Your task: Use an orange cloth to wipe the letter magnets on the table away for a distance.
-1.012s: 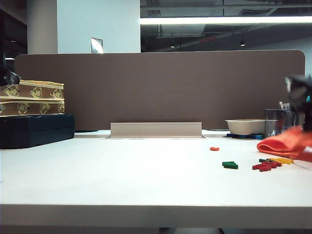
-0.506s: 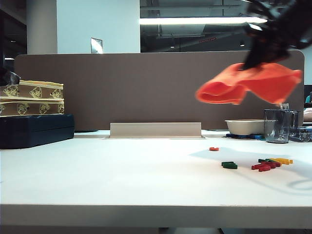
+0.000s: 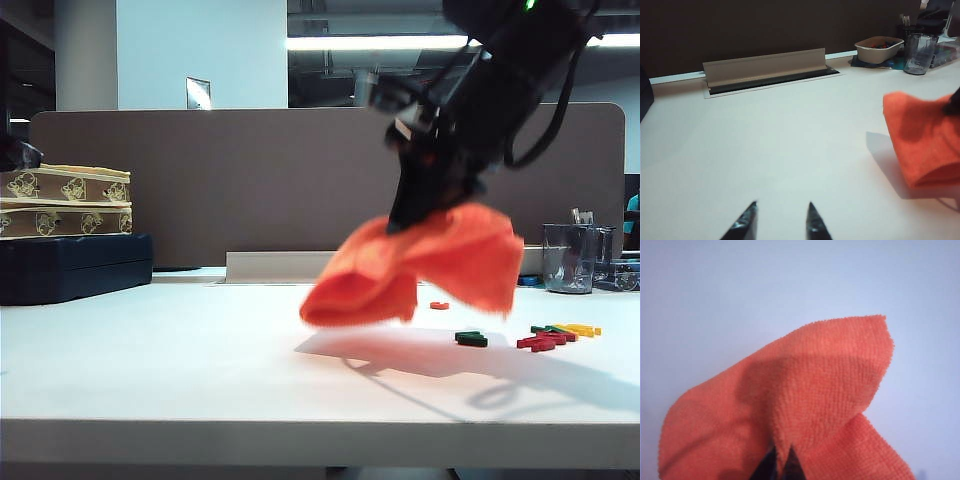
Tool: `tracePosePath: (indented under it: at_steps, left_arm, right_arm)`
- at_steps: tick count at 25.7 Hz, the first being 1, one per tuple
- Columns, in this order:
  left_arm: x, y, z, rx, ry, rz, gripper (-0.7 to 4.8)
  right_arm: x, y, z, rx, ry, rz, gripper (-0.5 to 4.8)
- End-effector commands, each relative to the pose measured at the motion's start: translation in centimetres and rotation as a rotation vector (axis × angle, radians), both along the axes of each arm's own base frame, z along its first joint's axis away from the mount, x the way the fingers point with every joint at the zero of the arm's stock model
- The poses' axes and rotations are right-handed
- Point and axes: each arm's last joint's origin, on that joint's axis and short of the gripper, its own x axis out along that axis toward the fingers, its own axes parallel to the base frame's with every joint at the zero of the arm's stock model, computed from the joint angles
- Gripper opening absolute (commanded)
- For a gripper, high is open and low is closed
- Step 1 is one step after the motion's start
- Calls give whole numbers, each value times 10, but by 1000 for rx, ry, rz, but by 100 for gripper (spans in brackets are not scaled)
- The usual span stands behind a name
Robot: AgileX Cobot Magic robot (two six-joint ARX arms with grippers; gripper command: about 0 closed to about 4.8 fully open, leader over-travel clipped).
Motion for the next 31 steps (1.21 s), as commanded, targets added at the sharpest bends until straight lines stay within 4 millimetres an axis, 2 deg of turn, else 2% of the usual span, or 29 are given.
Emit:
tracePosePath:
  at_steps: [1, 10, 15, 22, 31]
  left_arm:
    - [0, 0, 3, -2, -21, -1, 118]
    - [0, 0, 3, -2, -21, -1, 118]
    - [0, 0, 3, -2, -20, -1, 118]
    - [0, 0, 3, -2, -20, -1, 118]
    - [0, 0, 3, -1, -20, -1, 118]
  right_arm:
    - [6, 3, -17, -30, 36, 6, -1]
    - [20, 9, -62, -134, 106, 1, -1]
    - [26, 0, -67, -211, 78, -36, -1]
    - [45, -49, -68, -218, 107, -188, -2]
    - [56, -99, -69, -234, 130, -342, -1]
